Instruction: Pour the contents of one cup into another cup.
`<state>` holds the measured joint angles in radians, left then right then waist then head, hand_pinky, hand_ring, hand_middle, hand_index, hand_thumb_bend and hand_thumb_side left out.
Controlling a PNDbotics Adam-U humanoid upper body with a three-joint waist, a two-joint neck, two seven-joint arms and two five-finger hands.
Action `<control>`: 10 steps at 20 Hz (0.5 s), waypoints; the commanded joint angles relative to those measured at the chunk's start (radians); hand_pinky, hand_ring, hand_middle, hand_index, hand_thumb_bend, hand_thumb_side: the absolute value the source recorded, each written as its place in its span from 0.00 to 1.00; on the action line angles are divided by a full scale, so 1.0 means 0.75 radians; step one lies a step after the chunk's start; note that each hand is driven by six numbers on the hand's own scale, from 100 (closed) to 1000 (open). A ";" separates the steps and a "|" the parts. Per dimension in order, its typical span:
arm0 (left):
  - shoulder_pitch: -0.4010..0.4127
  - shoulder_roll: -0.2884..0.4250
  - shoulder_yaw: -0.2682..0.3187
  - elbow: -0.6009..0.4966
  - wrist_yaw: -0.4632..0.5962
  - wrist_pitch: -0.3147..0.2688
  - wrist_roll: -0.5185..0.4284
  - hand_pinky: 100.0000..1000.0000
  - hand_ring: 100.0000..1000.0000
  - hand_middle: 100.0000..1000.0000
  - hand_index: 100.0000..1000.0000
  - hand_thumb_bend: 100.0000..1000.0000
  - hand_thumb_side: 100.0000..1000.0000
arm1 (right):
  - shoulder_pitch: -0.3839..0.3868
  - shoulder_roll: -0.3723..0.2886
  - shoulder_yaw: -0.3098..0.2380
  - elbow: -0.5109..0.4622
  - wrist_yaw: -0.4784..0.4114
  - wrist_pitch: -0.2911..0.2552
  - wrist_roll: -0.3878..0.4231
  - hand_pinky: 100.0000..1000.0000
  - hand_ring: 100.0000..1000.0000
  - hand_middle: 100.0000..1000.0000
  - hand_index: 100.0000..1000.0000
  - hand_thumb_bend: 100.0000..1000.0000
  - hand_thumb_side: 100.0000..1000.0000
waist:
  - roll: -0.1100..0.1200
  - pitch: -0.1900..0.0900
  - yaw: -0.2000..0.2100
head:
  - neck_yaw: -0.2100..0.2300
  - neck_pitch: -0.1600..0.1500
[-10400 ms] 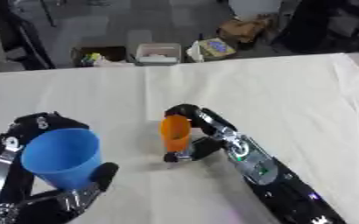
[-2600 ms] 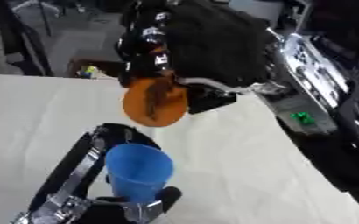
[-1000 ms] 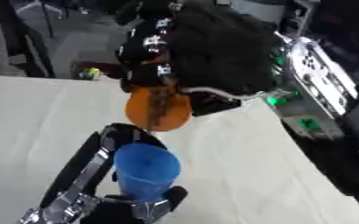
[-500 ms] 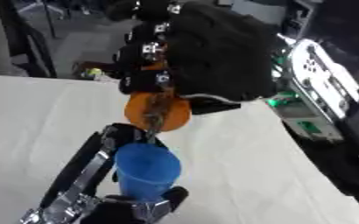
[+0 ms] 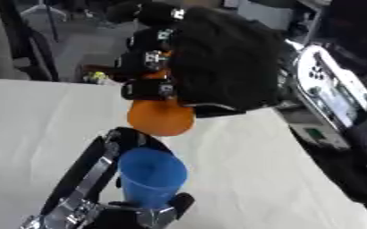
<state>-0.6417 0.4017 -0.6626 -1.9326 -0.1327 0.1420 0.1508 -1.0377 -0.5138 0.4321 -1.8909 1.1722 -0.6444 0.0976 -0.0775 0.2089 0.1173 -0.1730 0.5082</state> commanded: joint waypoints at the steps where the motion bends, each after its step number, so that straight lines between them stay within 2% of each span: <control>1: -0.025 0.001 0.006 -0.032 -0.003 0.007 0.001 0.00 0.00 0.01 0.46 0.30 0.00 | -0.024 -0.032 -0.010 -0.022 0.024 0.002 -0.012 0.83 0.30 0.29 0.42 0.00 0.00 | 0.004 -0.028 0.001 | 0.004 -0.014; 8: -0.021 0.007 0.008 -0.036 -0.013 0.011 0.003 0.00 0.00 0.01 0.46 0.30 0.00 | -0.015 -0.041 -0.020 -0.014 0.012 0.019 -0.027 0.82 0.30 0.28 0.41 0.00 0.00 | 0.006 -0.029 0.001 | 0.007 -0.019; 10: -0.015 0.009 0.009 -0.034 -0.018 0.011 0.006 0.00 0.00 0.01 0.46 0.30 0.00 | -0.006 -0.043 -0.032 -0.002 -0.008 0.039 -0.037 0.78 0.29 0.27 0.41 0.00 0.00 | 0.008 -0.028 0.000 | 0.008 -0.021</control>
<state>-0.6415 0.4021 -0.6626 -1.9386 -0.1414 0.1495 0.1518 -1.0285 -0.5225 0.4266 -1.8892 1.1747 -0.6249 0.0756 -0.0772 0.2088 0.1178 -0.1689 0.5073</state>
